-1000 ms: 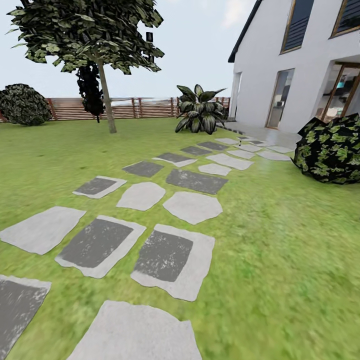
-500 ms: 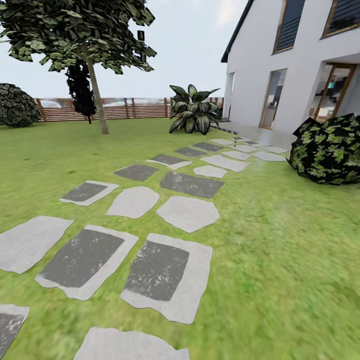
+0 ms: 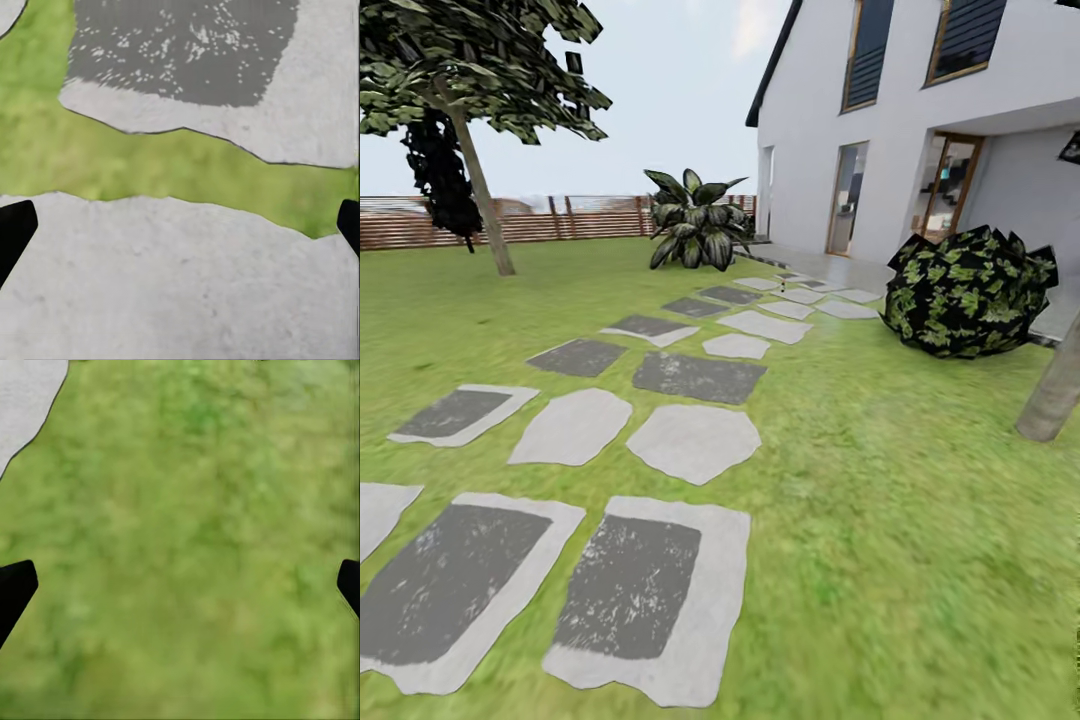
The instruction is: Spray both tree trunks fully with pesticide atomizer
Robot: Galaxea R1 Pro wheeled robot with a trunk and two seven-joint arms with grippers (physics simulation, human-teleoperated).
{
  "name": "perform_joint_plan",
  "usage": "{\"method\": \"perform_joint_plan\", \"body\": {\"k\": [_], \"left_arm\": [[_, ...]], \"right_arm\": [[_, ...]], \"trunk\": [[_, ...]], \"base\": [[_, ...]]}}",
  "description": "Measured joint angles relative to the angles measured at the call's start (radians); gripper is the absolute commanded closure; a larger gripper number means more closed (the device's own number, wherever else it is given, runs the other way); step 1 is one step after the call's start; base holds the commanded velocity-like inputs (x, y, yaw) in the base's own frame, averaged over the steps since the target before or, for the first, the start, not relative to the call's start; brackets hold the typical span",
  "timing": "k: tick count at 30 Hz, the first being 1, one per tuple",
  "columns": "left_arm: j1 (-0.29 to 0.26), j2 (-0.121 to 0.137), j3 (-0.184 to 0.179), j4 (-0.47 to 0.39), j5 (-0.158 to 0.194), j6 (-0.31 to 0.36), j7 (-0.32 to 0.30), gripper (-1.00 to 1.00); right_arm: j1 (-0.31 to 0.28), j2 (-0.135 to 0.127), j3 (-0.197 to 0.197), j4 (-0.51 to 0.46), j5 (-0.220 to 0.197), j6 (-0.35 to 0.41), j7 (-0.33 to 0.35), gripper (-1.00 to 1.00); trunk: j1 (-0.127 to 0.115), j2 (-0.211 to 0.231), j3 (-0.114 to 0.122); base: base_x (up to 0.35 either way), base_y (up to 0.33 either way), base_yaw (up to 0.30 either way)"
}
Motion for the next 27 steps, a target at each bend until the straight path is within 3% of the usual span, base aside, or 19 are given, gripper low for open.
{"method": "perform_joint_plan", "body": {"k": [21, 27], "left_arm": [[-0.001, 0.003, -0.007, 0.000, -0.011, 0.000, 0.004, -1.00], [-0.001, 0.002, -0.010, 0.002, -0.012, 0.000, 0.006, -1.00]], "right_arm": [[0.000, 0.006, 0.001, -0.002, 0.000, -0.001, 0.003, -1.00], [0.000, 0.006, 0.003, -0.001, 0.001, -0.001, 0.003, -1.00]], "trunk": [[0.000, 0.000, 0.000], [0.000, 0.000, 0.000]], "base": [[0.340, 0.000, -0.289], [0.340, 0.000, -0.053]]}}
